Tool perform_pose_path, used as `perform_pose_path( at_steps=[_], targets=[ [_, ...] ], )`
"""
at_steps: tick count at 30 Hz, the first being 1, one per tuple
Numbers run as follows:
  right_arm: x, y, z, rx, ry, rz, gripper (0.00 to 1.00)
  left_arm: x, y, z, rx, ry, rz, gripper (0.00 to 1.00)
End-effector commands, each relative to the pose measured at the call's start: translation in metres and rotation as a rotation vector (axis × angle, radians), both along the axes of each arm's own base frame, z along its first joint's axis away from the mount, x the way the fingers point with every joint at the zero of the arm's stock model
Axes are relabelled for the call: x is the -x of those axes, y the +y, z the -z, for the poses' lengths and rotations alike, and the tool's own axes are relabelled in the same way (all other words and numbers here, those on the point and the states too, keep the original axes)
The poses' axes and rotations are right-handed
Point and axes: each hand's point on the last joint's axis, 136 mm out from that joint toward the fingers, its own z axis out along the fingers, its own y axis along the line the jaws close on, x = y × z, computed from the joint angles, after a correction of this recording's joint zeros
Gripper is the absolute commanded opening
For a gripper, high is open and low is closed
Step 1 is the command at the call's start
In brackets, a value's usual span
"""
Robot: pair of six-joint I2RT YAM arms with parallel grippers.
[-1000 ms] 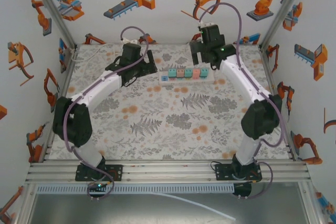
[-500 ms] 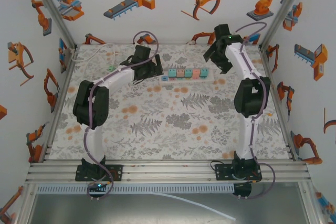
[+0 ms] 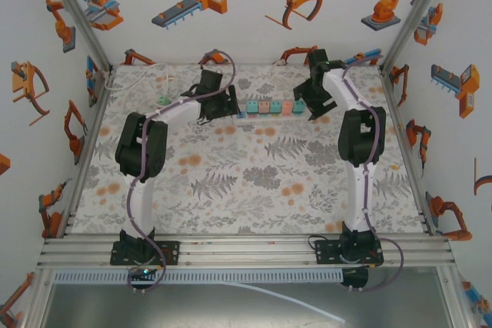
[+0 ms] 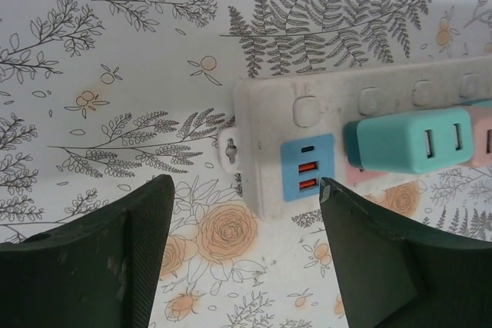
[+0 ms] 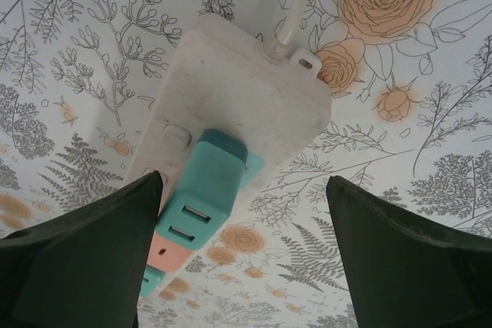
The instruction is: Pull the plug off the socket
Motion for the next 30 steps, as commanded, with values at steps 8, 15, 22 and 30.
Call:
perform_pose_path(
  at_steps=[8,15,22,30],
  targets=[
    [0.003,0.002,0.007,-0.033,0.016,0.098,0.59,0.006,-0.006,0.024,0.001,0.048,0.055,0.67],
    [0.002,0.009,0.011,-0.085,0.025,0.166,0.52,0.013,0.001,0.039,-0.016,0.075,0.034,0.64],
    [0.003,0.009,0.011,-0.095,0.024,0.249,0.39,0.019,0.004,0.043,-0.017,0.084,0.034,0.63],
    [0.003,0.014,0.009,-0.104,0.037,0.273,0.29,0.022,0.019,0.06,-0.09,0.14,-0.013,0.61]
  ],
)
